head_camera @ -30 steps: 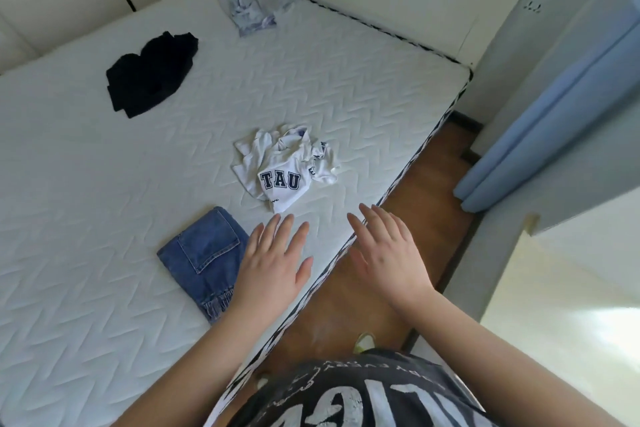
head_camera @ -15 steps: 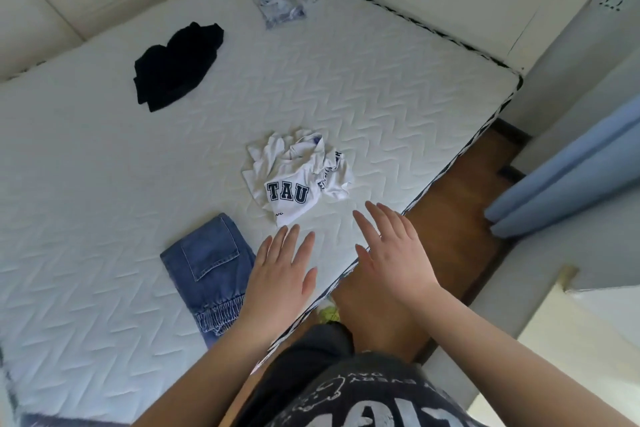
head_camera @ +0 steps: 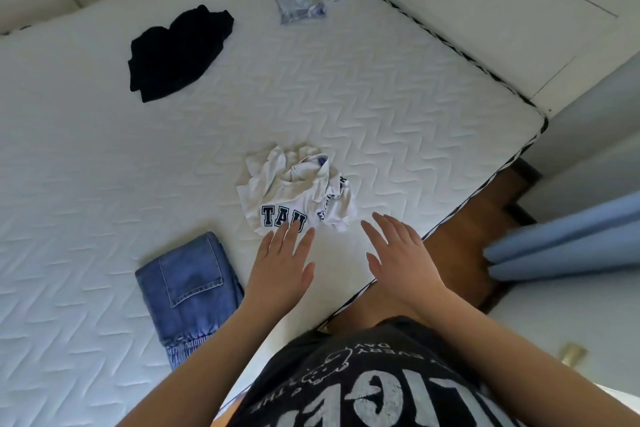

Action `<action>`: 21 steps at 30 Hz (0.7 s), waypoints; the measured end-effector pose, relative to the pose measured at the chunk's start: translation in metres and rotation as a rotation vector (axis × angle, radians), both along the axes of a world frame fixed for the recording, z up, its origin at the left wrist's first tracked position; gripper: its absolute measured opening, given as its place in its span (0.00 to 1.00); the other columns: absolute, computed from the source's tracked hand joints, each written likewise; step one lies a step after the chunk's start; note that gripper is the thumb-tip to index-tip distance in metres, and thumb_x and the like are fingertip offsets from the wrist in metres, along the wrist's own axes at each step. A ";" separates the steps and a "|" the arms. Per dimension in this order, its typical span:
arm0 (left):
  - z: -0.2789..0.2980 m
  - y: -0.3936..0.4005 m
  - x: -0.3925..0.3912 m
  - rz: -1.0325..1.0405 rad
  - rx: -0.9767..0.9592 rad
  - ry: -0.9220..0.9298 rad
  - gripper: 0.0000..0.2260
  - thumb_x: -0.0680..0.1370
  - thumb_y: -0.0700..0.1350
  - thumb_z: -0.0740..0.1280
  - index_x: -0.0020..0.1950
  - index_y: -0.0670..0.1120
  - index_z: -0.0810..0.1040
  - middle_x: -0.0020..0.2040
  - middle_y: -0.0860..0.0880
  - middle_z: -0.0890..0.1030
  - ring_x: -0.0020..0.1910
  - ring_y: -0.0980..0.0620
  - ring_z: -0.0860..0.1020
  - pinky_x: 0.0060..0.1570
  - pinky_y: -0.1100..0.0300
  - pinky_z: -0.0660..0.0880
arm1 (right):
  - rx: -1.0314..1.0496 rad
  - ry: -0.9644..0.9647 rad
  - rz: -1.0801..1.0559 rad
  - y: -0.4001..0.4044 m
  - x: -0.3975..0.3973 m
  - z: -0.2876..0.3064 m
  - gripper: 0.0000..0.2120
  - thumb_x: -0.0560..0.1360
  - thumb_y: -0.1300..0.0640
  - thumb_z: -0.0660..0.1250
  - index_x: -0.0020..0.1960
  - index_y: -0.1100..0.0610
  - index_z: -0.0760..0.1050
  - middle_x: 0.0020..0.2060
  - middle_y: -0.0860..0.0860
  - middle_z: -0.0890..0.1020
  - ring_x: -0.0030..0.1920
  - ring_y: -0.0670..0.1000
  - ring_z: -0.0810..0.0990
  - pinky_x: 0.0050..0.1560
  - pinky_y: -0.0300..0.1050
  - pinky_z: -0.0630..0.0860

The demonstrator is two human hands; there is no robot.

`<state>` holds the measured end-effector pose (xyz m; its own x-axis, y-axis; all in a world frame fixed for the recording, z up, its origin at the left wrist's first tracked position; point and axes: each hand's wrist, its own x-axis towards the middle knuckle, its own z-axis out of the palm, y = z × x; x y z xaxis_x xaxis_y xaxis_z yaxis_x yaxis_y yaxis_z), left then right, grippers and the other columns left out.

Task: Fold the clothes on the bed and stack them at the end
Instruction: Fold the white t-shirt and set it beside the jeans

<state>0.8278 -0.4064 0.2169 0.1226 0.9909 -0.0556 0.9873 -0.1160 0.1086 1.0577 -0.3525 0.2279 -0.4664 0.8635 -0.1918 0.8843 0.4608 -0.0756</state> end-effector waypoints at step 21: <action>-0.094 0.126 0.095 0.455 -0.215 -0.120 0.28 0.70 0.44 0.76 0.68 0.38 0.76 0.65 0.37 0.78 0.64 0.37 0.77 0.59 0.43 0.75 | -0.318 -0.112 0.470 0.228 0.060 -0.111 0.30 0.81 0.51 0.55 0.80 0.54 0.51 0.78 0.55 0.57 0.76 0.56 0.59 0.75 0.52 0.55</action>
